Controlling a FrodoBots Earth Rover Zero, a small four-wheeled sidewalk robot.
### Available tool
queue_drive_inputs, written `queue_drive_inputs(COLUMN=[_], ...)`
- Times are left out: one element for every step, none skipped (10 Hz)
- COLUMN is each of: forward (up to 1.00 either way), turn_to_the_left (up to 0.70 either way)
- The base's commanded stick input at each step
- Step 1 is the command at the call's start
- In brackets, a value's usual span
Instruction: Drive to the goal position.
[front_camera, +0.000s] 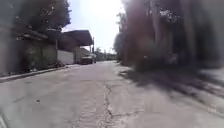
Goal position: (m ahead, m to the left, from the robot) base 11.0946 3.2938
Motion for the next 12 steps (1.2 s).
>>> queue_drive_inputs(forward=[1.0,1.0,1.0,1.0,1.0,1.0,1.0,1.0,1.0,1.0,1.0,1.0], turn_to_the_left=[0.04,0.04,0.04,0.04,0.04,0.04,0.04,0.04,0.04,0.04,0.04,0.04])
